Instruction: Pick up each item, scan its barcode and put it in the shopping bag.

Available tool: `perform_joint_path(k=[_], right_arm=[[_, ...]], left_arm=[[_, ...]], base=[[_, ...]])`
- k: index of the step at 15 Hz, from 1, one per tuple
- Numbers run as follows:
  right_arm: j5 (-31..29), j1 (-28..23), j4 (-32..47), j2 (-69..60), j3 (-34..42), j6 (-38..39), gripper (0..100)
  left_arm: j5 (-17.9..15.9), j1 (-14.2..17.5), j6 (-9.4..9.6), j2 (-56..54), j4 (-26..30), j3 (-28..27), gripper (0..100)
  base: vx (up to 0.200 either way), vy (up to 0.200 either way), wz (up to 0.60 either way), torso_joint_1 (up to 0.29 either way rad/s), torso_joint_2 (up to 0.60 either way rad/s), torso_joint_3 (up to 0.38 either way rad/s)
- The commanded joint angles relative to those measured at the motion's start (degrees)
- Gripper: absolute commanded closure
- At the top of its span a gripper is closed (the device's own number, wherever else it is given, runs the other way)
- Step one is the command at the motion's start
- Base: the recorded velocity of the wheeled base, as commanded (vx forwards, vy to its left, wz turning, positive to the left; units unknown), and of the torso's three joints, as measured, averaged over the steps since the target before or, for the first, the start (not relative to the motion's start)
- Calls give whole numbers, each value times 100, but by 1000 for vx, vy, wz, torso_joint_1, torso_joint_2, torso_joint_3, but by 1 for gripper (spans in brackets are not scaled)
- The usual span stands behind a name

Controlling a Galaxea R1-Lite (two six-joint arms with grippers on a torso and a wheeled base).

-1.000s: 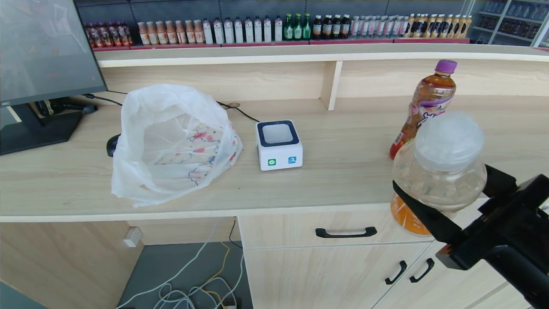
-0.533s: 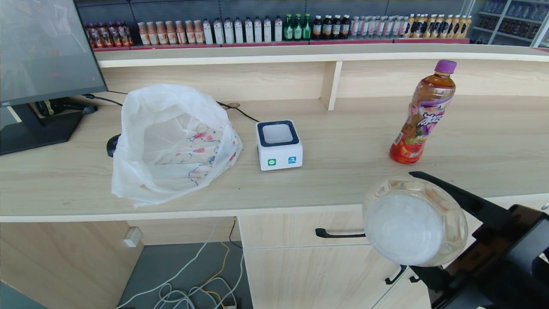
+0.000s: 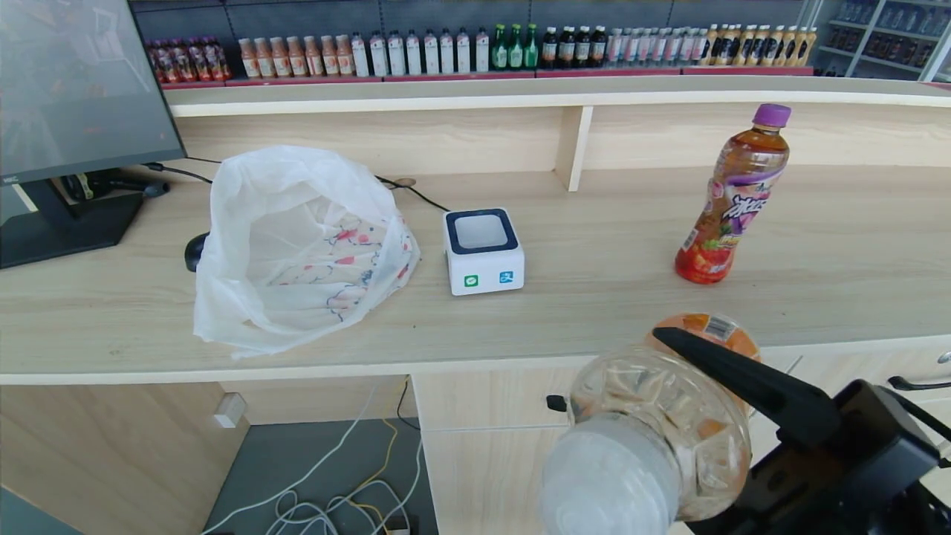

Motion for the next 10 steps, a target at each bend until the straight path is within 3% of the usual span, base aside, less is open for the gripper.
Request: perform_joint_path(k=[1,5,10], right_arm=[[14,230,3,149,-79,-251,100],[49,625,3,114,-210,-840,100],[840,634,3,114,-369,-1420,100]], left_arm=[[1,4,-1,-2,-4,0,0],[1,4,-1,-2,-4,0,0],[1,4,-1,-2,-4,0,0]], base=[[0,0,0,0,0,0],[0,0,0,0,0,0],[0,0,0,0,0,0]])
